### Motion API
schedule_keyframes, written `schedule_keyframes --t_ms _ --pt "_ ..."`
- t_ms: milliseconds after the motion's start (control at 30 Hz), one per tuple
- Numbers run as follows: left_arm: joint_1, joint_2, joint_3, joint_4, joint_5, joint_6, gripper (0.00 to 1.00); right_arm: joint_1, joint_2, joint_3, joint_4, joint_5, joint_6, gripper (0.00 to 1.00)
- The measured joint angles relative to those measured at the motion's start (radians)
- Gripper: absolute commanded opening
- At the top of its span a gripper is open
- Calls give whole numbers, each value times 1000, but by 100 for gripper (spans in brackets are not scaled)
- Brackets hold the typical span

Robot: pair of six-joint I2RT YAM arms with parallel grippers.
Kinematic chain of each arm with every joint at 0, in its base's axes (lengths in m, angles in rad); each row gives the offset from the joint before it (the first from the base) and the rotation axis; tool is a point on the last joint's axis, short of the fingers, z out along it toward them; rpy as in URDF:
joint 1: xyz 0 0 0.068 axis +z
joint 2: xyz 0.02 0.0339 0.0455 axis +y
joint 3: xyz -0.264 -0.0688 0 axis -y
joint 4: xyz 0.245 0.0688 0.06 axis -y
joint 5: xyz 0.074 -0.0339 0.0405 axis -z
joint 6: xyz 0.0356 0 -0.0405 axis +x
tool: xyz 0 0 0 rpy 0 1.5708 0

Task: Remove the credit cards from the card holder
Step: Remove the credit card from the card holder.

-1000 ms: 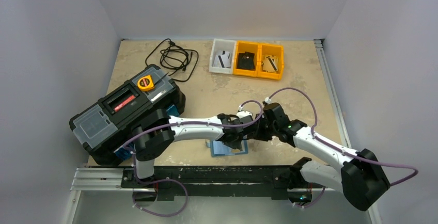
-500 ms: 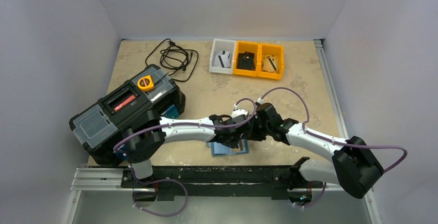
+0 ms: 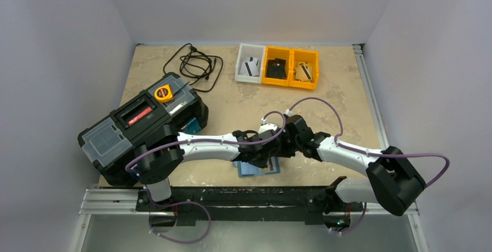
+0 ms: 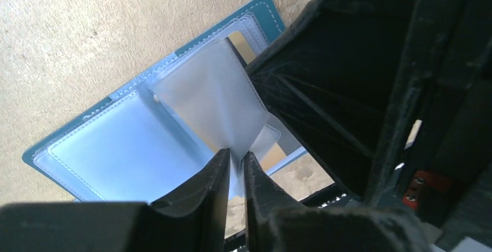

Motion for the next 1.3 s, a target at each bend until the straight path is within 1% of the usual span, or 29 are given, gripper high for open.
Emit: schedule_keyframes --t_ms 100,233,433,600,767,900,1000,1100,1200,1300 --pt "0 -8 -1 0 -1 -3 31 4 0 0 5 -6 0 20" --pt "0 -34 -6 -20 -16 -19 35 14 -4 0 6 -19 0 20" --pt "0 -130 -28 -103 -76 -49 35 44 -29 10 -2 -30 0 20" --pt "1 -263 -73 -193 -136 -92 35 114 -30 37 8 -43 22 19" --pt "6 -375 -130 -246 -154 -132 34 205 66 73 59 -44 60 18" --pt "7 -414 -147 -275 -154 -150 34 257 170 98 96 -43 89 15" --pt "13 -424 -147 -277 -146 -153 33 270 224 114 117 -45 109 15" --pt "21 -425 -153 -262 -121 -154 30 274 226 122 122 -28 119 16" --pt "48 -426 -179 -216 -65 -155 28 275 203 123 98 -6 125 18" --pt "91 -427 -219 -148 9 -158 27 275 137 123 66 23 134 20"
